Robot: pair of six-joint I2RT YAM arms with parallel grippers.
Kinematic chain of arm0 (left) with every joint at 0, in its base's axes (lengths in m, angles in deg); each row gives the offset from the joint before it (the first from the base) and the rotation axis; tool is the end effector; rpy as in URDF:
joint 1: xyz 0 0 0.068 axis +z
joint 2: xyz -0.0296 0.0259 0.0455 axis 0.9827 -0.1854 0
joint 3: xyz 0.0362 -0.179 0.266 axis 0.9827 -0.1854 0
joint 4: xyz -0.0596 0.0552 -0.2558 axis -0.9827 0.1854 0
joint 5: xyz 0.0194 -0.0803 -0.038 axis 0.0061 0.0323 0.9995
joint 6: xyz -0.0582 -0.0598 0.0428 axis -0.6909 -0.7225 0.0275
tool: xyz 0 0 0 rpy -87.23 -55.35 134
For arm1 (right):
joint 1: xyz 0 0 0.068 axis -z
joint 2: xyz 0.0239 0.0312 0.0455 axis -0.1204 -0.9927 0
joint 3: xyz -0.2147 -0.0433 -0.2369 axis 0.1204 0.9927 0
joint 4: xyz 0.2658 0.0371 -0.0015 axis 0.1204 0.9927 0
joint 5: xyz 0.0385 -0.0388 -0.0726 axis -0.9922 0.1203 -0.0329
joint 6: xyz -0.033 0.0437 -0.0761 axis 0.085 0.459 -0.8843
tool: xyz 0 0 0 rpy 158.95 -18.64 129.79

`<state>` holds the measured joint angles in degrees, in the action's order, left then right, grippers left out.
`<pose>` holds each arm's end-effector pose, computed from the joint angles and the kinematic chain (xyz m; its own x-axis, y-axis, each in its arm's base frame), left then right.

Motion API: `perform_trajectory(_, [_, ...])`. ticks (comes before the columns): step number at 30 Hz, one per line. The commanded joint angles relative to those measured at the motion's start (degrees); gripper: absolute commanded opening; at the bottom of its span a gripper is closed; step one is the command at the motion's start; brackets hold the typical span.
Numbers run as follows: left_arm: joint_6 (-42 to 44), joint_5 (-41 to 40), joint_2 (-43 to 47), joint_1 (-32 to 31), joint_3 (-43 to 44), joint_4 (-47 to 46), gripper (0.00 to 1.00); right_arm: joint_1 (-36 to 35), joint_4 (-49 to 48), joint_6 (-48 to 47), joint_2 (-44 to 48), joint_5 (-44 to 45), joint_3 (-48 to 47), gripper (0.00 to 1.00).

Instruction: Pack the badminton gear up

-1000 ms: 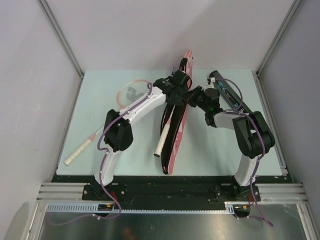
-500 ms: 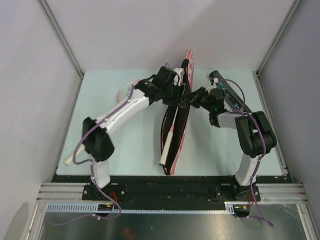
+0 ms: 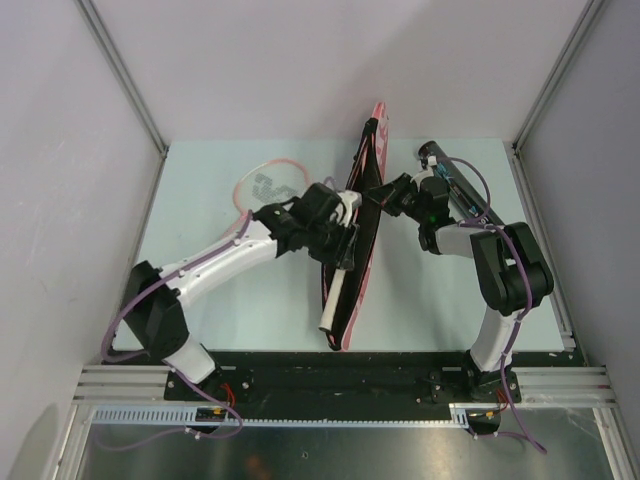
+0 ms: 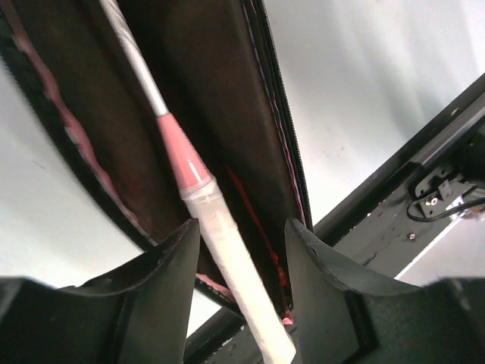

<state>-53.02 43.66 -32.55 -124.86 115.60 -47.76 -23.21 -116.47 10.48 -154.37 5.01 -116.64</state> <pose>0.2538 -0.2810 0.3184 -0.7742 0.3222 -0.5448 0.5570 0.7558 -0.3444 0.4315 0.1602 0.2323 -0.6120 0.6335 -0.4735 -0.2016 0.4539 0.8679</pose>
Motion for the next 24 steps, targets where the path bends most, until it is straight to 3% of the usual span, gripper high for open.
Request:
perform_trajectory(1, [0.17,-2.37,-1.93,-2.88,-1.3,-2.81,0.54,-0.14,0.4,-2.01,2.99,-0.62,0.34,0.0])
perform_trajectory(13, [-0.36,-9.23,-3.35,-4.55,-6.14,-5.09,0.51,-0.32,1.37,-2.89,3.43,-0.7,0.34,0.0])
perform_trajectory(21, [-0.97,-13.09,0.26,-5.09,-8.6,-5.36,0.55,-0.14,1.46,-3.07,3.6,-0.88,0.34,0.0])
perform_trajectory(24, [-1.5,-11.17,-1.93,-5.09,-8.95,-5.7,0.48,-0.14,1.72,-3.33,3.78,-0.7,0.34,0.0])
